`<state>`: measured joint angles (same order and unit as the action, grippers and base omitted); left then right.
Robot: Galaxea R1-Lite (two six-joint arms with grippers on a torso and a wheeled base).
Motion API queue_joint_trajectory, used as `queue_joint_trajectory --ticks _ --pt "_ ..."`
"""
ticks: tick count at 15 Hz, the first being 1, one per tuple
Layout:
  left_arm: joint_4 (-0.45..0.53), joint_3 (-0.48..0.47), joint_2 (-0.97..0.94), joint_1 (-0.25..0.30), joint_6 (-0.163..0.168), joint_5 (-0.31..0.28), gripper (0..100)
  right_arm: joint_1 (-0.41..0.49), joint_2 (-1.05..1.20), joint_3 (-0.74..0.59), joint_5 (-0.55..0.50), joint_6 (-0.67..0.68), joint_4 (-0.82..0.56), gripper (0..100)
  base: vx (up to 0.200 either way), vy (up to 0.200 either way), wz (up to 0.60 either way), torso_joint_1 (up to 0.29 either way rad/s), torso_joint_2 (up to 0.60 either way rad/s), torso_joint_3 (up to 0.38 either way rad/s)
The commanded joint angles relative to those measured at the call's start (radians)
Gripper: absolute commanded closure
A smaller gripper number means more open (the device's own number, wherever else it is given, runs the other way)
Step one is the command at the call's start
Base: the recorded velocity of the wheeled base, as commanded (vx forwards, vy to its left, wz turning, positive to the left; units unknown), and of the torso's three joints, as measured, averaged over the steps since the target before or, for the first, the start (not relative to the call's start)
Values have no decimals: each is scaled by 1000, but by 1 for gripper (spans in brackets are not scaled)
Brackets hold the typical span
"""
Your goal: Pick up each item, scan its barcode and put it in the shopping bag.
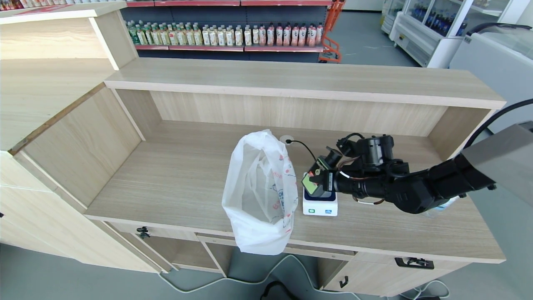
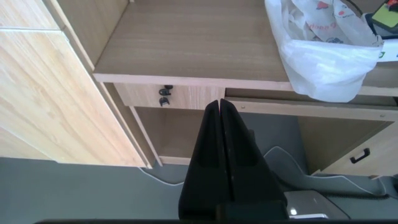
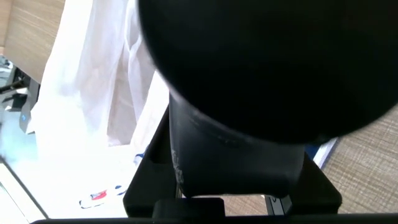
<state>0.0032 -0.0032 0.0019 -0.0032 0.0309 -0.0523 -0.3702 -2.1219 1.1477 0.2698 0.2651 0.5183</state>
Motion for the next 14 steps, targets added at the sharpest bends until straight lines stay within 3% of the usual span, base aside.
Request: queue_joint_trajectory --ticks 1,5,8,14 --pt "0 0 0 0 0 0 100 -1 8 0 -1 0 -1 100 0 0 0 0 0 0" --pt "0 0 0 0 0 0 100 66 188 -74 3 20 -6 100 0 0 0 0 0 0" --pt "0 0 0 0 0 0 100 134 362 -174 8 -84 -12 100 0 0 0 0 0 0" --pt "0 0 0 0 1 0 100 114 474 -220 20 -208 -14 100 0 200 0 6 3 2"
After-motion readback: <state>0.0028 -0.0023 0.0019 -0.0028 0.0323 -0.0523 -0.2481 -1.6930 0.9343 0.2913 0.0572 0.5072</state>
